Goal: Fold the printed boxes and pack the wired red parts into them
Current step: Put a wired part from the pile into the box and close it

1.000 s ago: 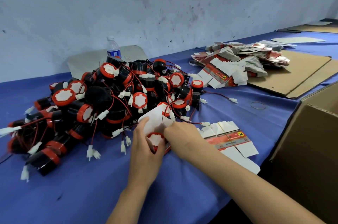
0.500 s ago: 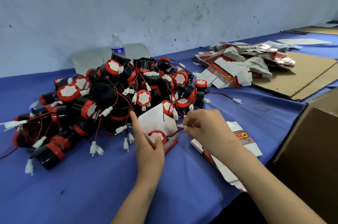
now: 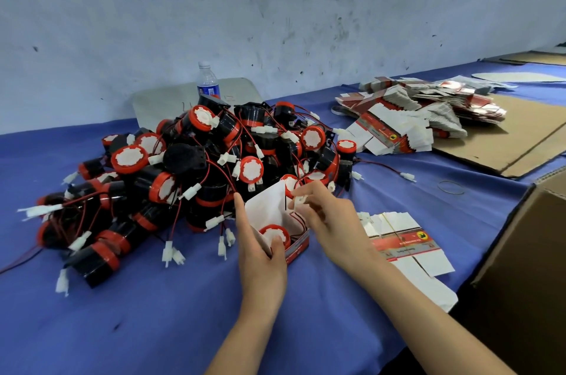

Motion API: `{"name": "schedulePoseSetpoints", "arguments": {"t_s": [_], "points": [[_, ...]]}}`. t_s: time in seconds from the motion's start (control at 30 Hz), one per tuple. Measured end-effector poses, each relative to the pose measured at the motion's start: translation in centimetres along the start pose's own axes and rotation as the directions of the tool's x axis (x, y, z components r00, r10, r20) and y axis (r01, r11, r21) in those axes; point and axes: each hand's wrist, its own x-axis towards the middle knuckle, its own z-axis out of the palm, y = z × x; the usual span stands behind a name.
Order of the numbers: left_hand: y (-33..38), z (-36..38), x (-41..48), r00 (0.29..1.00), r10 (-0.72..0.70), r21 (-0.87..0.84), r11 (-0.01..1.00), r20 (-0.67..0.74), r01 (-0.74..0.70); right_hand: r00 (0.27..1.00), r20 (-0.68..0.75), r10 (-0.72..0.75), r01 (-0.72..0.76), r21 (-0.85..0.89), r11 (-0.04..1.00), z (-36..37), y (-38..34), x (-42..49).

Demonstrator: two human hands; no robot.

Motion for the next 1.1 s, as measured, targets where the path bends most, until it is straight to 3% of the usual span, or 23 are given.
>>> {"name": "schedulePoseSetpoints", "arguments": {"t_s": [0.13,0.2,0.27,0.37,0.5,0.7,0.8,0.9,0.97,1.1], "points": [[-0.4,-0.1,-0.1,0.999,-0.040,-0.008,0.999,0.017,0.040,0.986,0.161,-0.041,0.079,-0.232,0.970,0.8,1.2,0.9],[-0.3,-0.1,0.0,0.998,-0.051,0.013,0.999,0.027,0.050,0.968,0.248,-0.021,0.141,-0.477,0.868,1.4,1.6,0.7],[-0.2,-0.2,-0.1,0.999,-0.049,0.038,0.998,0.020,0.048,0.964,0.265,0.013,0.151,-0.588,0.795,1.9,1.6,0.4],[-0.1,-0.2,0.0,0.999,-0.052,0.045,0.998,0.011,0.051,0.974,0.220,0.056,0.086,-0.585,0.807,2.2,1.4,0.4],[0.2,-0.1,-0.1,0.999,-0.033,0.096,0.995,-0.004,0.033,0.951,0.294,0.099,0.122,-0.649,0.751,2.2,1.1,1.3],[0.3,0.1,-1.3,0.979,0.086,0.353,0.936,-0.186,-0.015,0.915,0.346,0.206,0.106,-0.701,0.705,1.6,-0.4,2.8],[0.7,0.1,-1.4,0.968,0.172,0.283,0.952,-0.181,-0.116,0.906,0.382,0.184,0.141,-0.680,0.719,0.9,-0.7,2.0],[0.7,0.0,-1.2,0.974,0.104,0.199,0.978,-0.201,-0.063,0.888,0.436,0.148,0.187,-0.635,0.749,0.6,-0.9,0.8],[0.8,-0.2,-1.3,0.977,0.120,0.215,0.973,-0.177,-0.081,0.894,0.431,0.124,0.195,-0.622,0.758,0.5,-0.6,0.1],[0.7,-0.5,-1.5,0.967,0.253,0.447,0.866,-0.005,-0.224,0.908,0.405,0.106,0.160,-0.570,0.806,0.3,0.1,-1.3]]}}
